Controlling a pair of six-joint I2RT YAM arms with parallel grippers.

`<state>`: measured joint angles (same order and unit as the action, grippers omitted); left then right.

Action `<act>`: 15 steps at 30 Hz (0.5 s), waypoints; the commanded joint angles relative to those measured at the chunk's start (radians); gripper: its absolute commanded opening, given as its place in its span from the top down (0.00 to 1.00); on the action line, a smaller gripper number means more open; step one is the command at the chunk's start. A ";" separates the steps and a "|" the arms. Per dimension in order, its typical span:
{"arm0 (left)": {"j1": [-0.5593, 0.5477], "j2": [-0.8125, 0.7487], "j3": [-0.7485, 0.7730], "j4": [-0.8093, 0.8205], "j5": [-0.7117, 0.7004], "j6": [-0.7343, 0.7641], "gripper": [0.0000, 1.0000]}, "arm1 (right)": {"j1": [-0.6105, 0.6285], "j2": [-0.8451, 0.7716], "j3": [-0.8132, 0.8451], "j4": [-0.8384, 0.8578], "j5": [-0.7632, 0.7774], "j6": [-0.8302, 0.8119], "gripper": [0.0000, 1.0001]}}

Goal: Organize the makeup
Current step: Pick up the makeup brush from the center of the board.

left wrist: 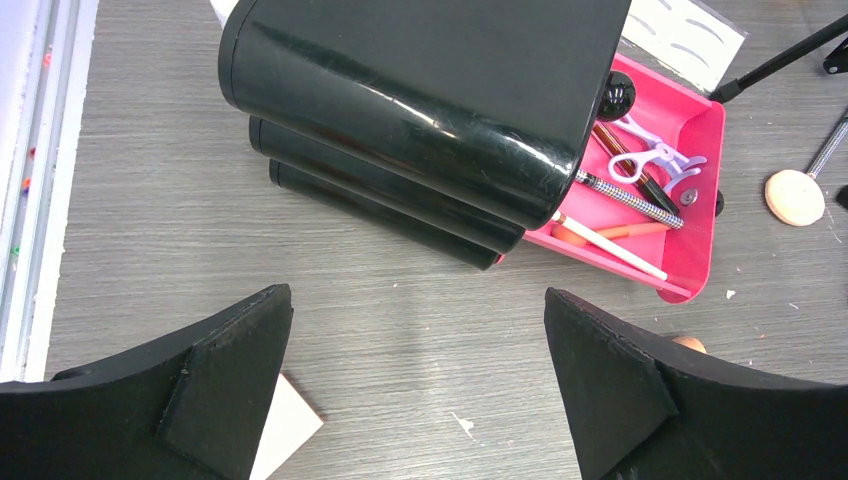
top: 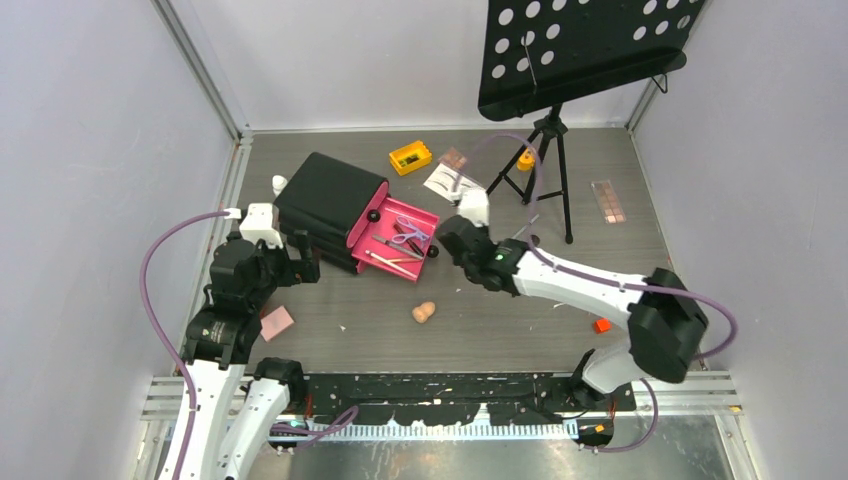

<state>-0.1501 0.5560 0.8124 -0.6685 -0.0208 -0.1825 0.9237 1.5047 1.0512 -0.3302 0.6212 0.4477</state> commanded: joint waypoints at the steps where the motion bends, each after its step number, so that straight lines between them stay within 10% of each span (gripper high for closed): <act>1: 0.004 -0.005 -0.004 0.055 0.016 0.002 0.00 | -0.094 -0.116 -0.144 -0.075 0.224 0.319 0.65; 15: 0.004 -0.002 -0.004 0.054 0.016 0.000 0.00 | -0.406 -0.171 -0.307 -0.087 0.028 0.364 0.58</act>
<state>-0.1501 0.5560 0.8124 -0.6685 -0.0208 -0.1825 0.5705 1.3525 0.7601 -0.4767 0.7292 0.7929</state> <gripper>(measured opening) 0.996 0.431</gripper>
